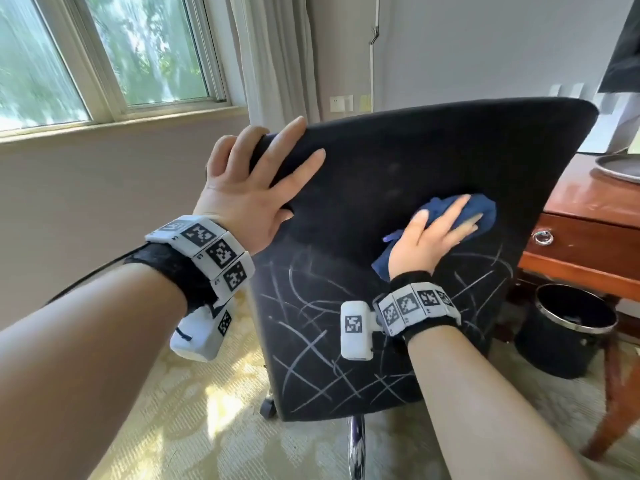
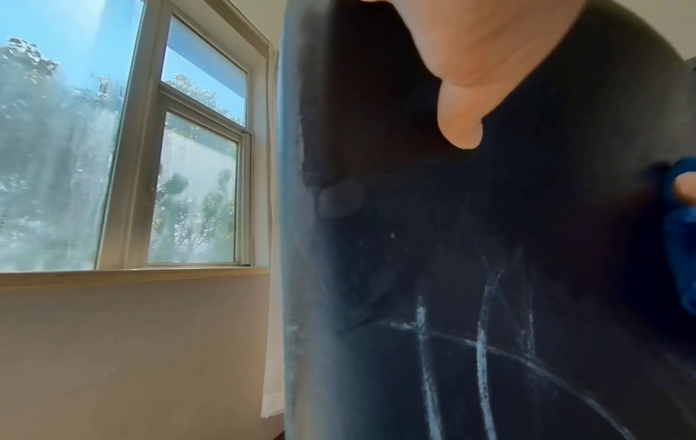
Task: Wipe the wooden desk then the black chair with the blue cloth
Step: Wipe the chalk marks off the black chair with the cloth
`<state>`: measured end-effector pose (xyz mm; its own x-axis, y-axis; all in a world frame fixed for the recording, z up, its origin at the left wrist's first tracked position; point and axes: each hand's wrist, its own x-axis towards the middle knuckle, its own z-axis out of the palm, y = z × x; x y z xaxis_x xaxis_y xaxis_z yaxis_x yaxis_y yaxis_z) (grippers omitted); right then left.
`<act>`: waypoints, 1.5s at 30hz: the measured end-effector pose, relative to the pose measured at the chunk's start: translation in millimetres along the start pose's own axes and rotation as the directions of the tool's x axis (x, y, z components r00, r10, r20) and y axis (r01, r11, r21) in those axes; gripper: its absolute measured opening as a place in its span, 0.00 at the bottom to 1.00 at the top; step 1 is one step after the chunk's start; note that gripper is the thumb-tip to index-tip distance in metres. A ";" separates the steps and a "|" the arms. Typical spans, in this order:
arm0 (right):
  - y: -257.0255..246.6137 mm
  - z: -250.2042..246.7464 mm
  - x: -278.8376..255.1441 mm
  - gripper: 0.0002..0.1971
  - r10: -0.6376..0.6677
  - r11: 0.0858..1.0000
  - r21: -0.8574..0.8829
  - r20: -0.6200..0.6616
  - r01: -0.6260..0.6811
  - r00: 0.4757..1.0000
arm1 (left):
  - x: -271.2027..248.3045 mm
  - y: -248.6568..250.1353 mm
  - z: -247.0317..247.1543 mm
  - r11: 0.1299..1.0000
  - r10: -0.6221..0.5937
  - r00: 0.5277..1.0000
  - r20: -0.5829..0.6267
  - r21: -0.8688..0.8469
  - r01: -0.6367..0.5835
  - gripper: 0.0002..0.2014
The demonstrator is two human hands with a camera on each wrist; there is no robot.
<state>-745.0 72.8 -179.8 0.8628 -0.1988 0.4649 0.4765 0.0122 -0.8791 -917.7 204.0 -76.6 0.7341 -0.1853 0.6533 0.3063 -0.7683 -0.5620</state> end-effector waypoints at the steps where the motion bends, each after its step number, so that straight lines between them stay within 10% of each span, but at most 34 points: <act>1: -0.3 -3.8 8.3 0.32 0.006 1.000 0.000 -0.033 -0.006 0.999 | -1.2 -2.5 0.4 1.000 -0.009 1.000 0.017 -0.006 0.009 0.44; 10: 22.8 -15.5 -14.8 0.34 0.033 0.993 -0.114 0.104 -0.021 0.994 | -2.6 4.3 -6.8 0.992 -0.105 0.994 0.003 -0.066 0.105 0.50; 15: 12.3 -16.0 -15.4 0.33 -0.076 0.981 -0.163 0.198 0.109 0.977 | 57.2 70.6 -14.3 0.993 0.024 0.995 -0.095 -0.113 -0.035 0.46; 22: 42.4 -39.3 25.4 0.32 0.043 0.992 -0.118 -0.044 -0.048 0.998 | 76.4 80.4 2.4 0.991 -0.037 0.991 -0.131 -0.132 0.019 0.43; 25: 57.0 -32.7 -4.1 0.31 0.120 0.976 -0.187 0.049 -0.109 0.992 | 76.4 82.2 3.5 0.991 -0.052 0.991 -0.126 -0.132 0.035 0.44; 30: 51.2 -35.8 -8.2 0.30 -0.092 0.944 -0.290 0.223 0.156 0.971 | 71.1 76.3 5.4 0.985 -0.076 0.987 -0.142 -0.163 0.052 0.43; 38: 65.3 -58.9 34.3 0.29 0.097 0.982 -0.148 -0.138 -0.117 0.986 | 61.3 62.5 13.0 0.980 -0.074 0.980 -0.185 -0.198 0.037 0.40; 45: 48.6 -47.2 -6.7 0.33 -0.008 0.981 -0.193 0.053 0.019 0.999 | 48.4 52.9 13.9 0.945 -0.185 0.965 -0.185 -0.301 0.124 0.34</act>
<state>-735.6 28.5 -230.6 0.8665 -0.1466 0.4772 0.4508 -0.1809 -0.8741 -857.6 162.9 -81.7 0.5396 -0.1499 0.8285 0.1977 -0.9340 -0.2978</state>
